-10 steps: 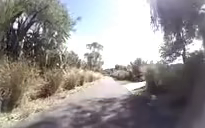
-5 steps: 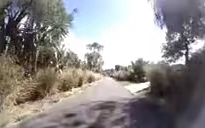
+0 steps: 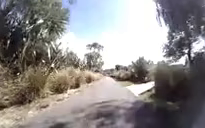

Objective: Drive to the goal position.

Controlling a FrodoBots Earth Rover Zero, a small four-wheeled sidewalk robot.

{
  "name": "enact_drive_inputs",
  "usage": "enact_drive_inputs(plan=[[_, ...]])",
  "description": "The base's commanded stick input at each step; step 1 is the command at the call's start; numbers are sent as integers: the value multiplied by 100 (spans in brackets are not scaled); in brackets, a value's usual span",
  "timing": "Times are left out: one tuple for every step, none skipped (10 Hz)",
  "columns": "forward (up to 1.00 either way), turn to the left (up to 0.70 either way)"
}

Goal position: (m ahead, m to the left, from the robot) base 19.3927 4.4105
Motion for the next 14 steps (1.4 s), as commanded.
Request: enact_drive_inputs(plan=[[85,0],[85,0],[85,0],[85,0],[85,0],[85,0],[85,0],[85,0],[85,0],[85,0],[85,0],[85,0],[85,0],[85,0]])
